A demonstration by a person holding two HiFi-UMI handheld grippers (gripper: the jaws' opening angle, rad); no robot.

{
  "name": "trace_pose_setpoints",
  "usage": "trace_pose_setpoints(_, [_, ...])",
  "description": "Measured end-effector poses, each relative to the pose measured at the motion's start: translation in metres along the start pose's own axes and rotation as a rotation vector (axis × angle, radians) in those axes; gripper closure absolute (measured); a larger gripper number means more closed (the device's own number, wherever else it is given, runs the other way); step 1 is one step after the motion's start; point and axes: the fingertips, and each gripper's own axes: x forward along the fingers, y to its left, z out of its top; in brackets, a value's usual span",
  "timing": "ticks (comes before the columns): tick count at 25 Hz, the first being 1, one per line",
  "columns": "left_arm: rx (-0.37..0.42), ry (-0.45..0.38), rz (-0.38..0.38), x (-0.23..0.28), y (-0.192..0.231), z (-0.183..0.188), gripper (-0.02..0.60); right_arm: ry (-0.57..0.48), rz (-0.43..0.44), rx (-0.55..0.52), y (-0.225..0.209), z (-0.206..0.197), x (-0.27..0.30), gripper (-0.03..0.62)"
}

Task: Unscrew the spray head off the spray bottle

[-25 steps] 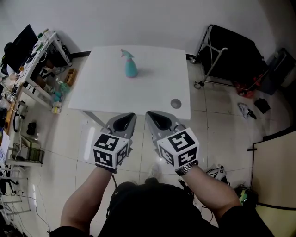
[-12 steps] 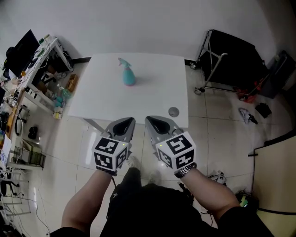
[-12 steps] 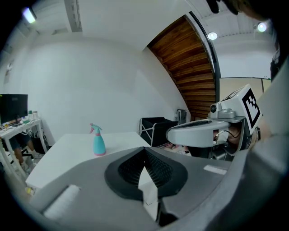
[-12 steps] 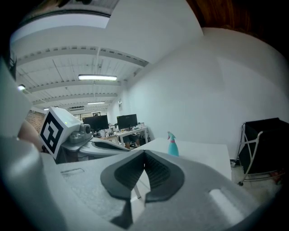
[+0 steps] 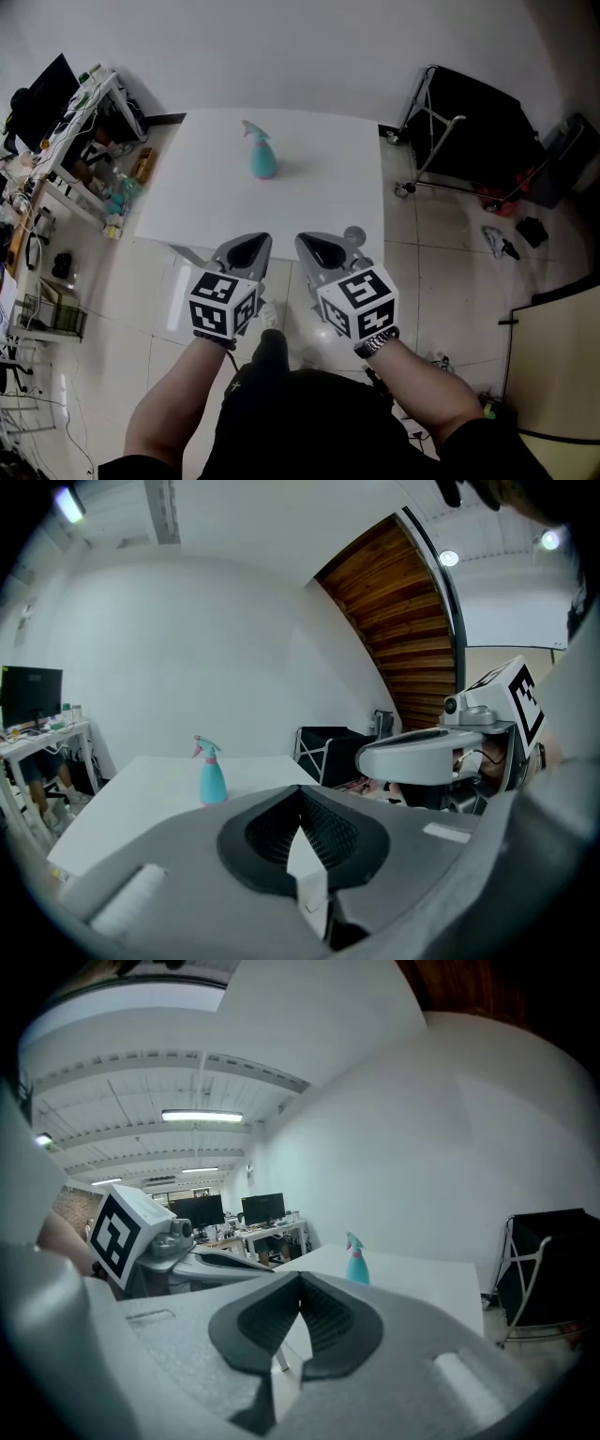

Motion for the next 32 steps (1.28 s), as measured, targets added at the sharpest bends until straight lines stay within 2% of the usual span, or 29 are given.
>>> trace_pose_setpoints(13, [-0.036,0.017,-0.008,0.034,0.048,-0.001,0.566,0.042,-0.015,-0.010,-0.019,0.007,0.048,0.603])
trace_pose_setpoints(22, [-0.057,0.054,-0.036,0.065,0.082,-0.005,0.524,0.071,-0.031,0.005,-0.039,0.009,0.088,0.603])
trace_pose_setpoints(32, [-0.082,0.093,-0.054,0.100,0.120,-0.011,0.412,0.112,-0.049,0.020,-0.060,0.011,0.130,0.603])
